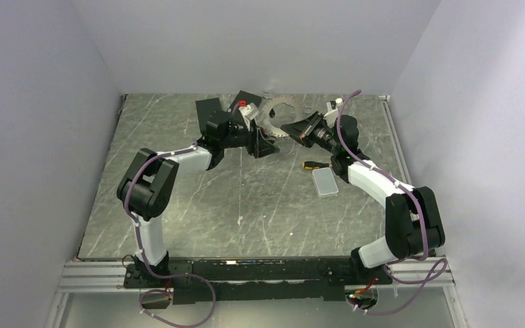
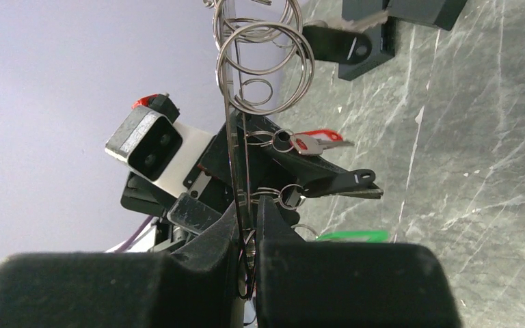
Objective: Remove the keys from the keyring
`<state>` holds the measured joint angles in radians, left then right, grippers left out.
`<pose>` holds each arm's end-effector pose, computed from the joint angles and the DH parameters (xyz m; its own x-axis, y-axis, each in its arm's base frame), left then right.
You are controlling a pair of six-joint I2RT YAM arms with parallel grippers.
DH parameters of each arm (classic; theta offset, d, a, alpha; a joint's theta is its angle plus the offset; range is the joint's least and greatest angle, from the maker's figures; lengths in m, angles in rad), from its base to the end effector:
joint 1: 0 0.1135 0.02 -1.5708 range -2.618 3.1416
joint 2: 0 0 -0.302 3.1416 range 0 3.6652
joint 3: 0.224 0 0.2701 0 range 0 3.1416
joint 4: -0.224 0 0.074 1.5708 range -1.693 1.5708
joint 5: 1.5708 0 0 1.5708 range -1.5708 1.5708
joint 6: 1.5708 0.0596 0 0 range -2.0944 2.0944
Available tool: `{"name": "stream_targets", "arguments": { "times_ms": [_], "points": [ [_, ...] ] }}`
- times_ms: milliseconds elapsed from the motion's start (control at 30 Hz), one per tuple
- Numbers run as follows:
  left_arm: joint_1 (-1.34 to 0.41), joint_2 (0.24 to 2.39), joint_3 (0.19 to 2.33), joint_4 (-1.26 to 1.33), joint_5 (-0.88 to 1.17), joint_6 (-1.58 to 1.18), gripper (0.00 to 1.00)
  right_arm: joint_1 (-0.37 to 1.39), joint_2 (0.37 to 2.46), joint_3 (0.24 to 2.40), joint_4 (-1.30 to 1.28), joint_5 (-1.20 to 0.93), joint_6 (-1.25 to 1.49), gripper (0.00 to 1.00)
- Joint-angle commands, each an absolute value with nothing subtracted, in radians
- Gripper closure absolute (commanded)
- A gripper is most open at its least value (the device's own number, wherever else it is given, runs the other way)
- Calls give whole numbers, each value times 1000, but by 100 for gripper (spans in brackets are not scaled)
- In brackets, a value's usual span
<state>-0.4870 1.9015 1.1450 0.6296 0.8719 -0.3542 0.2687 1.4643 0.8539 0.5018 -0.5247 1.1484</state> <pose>0.3871 -0.2566 0.2478 -0.4421 -0.0184 -0.8968 0.8731 0.2205 -0.4349 0.3420 0.1251 0.2984 -0.6903 0.6287 -0.3580 -0.1957 0.3141 0.9290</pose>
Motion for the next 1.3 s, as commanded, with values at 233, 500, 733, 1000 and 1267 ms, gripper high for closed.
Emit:
{"name": "stream_targets", "arguments": {
  "times_ms": [233, 500, 733, 1000, 1267],
  "points": [
    [-491, 1964, 1219, 761, 910, -438, 48, 267, 1449, 897, 599, -538, 1175, 100],
    [-492, 1983, 1220, 824, 932, -482, 49, 268, 1460, 895, 606, -537, 1181, 100],
    [-495, 1993, 1208, 879, 961, -506, 49, 268, 1460, 895, 607, -537, 1178, 100],
    [-504, 1962, 1148, 863, 949, -476, 45, 257, 1451, 904, 609, -543, 1173, 100],
    [-450, 1881, 1050, 805, 848, -401, 36, 244, 1437, 908, 601, -538, 1165, 100]
  ]
}}
